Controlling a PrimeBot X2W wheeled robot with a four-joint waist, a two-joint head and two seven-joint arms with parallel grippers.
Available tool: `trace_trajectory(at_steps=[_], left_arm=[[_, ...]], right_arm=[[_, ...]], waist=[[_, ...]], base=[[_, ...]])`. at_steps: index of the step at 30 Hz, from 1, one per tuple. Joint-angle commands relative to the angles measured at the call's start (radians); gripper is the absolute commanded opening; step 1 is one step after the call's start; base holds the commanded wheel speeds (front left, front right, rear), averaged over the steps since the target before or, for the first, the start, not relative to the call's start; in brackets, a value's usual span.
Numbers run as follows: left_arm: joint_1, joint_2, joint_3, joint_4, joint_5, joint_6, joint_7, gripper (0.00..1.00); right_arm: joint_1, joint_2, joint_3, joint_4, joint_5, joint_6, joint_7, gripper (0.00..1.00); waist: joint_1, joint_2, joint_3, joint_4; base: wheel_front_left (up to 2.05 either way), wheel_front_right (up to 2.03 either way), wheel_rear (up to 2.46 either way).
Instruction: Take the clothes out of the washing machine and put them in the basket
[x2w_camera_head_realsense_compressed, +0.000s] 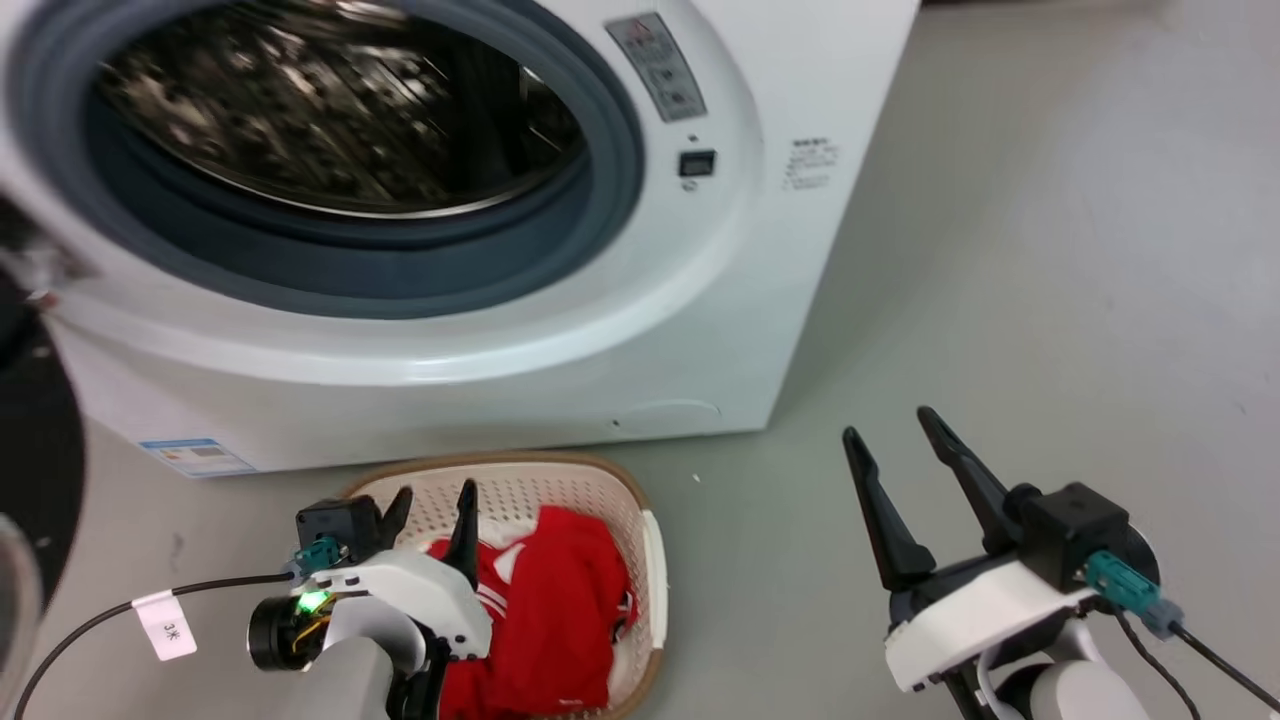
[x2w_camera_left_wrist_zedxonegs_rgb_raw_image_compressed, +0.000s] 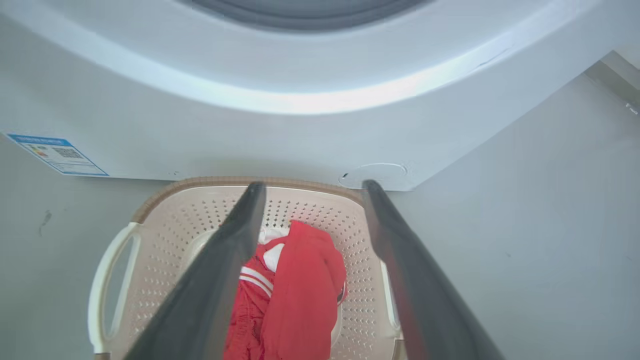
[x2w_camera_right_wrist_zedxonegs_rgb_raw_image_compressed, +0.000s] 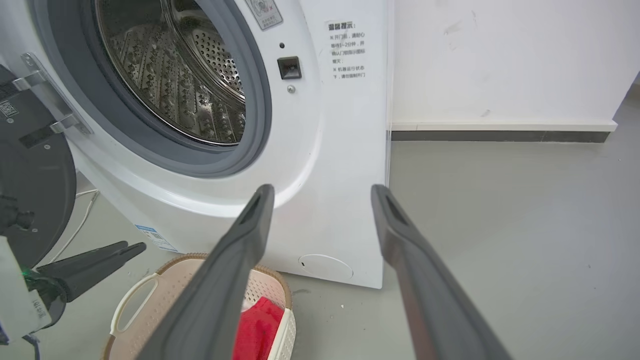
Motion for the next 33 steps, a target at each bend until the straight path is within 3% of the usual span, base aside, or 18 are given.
trace_trajectory(at_steps=[1,11,16,25,33], left_arm=[[0.026,-0.007,0.012,-0.045,0.018,0.001,-0.003,1.0],[0.143,-0.024,0.059,-0.412,0.135,0.01,-0.002,1.0],[0.201,-0.006,0.06,-0.554,0.194,0.02,-0.003,1.0],[0.309,0.043,0.051,-0.691,0.238,0.052,0.04,1.0],[0.396,0.043,0.058,-0.77,0.207,0.069,0.106,1.0]], right_arm=[[0.023,0.001,-0.011,-0.011,-0.012,-0.001,0.009,1.0],[0.115,0.001,-0.068,-0.06,-0.038,-0.001,0.056,1.0],[0.151,0.001,-0.082,-0.076,-0.046,-0.001,0.065,1.0],[0.206,0.001,-0.089,-0.092,-0.051,-0.001,0.069,1.0],[0.231,0.001,-0.089,-0.1,-0.048,-0.001,0.07,1.0]], waist=[[0.0002,0.0,-0.08,0.069],[0.0002,0.0,-0.185,0.129],[0.0002,0.0,-0.225,0.145],[0.0002,0.0,-0.267,0.153],[0.0002,0.0,-0.281,0.148]], base=[[0.0,0.0,0.0],[0.0,0.0,0.0],[0.0,0.0,0.0],[0.0,0.0,0.0],[0.0,0.0,0.0]])
